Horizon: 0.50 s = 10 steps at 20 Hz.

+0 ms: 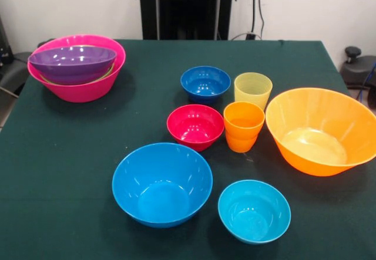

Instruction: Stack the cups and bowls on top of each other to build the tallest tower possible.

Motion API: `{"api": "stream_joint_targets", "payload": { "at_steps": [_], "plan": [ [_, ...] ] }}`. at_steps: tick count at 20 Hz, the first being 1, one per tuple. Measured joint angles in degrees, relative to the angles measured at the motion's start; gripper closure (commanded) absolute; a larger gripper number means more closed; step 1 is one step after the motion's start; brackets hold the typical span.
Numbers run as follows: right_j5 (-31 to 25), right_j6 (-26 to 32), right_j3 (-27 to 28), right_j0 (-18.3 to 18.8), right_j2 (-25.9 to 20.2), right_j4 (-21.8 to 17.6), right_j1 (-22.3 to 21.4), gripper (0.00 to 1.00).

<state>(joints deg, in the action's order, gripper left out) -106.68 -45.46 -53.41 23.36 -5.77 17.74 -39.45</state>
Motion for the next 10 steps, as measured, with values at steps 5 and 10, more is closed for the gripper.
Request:
{"api": "stream_joint_targets", "payload": {
  "at_steps": [5,10],
  "plan": [
    [0.0,0.0,-2.2,1.0,0.1,-2.7,-3.7,0.0],
    [0.0,0.0,-3.9,0.9,0.1,-8.1,-6.0,0.0]
  ]
}}
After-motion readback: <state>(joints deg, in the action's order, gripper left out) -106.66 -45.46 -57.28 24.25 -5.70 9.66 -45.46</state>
